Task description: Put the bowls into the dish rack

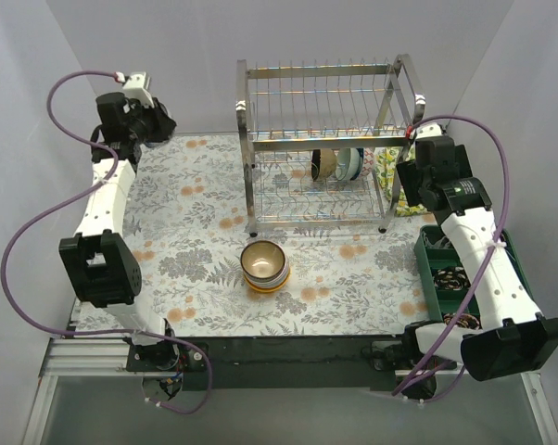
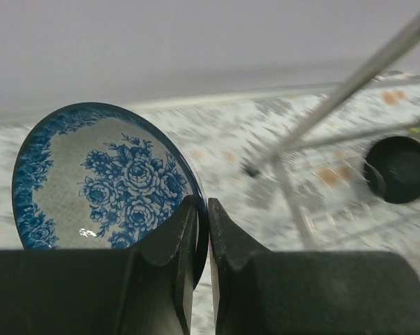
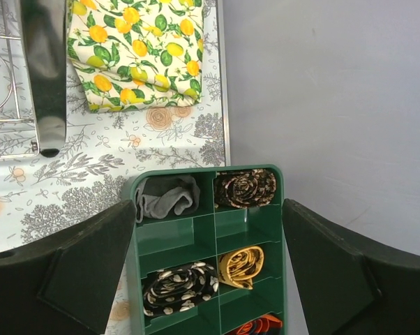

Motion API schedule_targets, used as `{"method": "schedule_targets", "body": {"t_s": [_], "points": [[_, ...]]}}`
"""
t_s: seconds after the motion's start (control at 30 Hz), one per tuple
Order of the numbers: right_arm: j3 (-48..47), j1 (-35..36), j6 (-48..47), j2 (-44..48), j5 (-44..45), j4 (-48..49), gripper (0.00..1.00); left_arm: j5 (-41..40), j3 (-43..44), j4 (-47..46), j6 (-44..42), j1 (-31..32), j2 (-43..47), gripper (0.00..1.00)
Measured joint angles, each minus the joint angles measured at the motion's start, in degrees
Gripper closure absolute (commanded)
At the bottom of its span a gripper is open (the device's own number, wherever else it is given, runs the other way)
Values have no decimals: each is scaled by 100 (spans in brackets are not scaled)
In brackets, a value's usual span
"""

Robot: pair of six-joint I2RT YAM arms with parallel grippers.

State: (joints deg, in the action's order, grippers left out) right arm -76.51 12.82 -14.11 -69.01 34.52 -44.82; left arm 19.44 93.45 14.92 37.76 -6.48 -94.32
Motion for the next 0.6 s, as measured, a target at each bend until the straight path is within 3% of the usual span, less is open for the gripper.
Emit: {"method": "schedule_targets", "body": {"t_s": [0.1, 0.3, 0.6], "points": [[-35, -31, 103, -164, 138, -7, 2, 822, -378, -140, 887, 107, -382, 100], [-291, -138, 192, -568, 356, -24, 4, 1923, -1355, -1495, 2675, 273, -741, 100], [-407, -195, 214, -758, 492, -42, 5, 2612, -1117, -3001, 4441, 573, -1611, 100]]}}
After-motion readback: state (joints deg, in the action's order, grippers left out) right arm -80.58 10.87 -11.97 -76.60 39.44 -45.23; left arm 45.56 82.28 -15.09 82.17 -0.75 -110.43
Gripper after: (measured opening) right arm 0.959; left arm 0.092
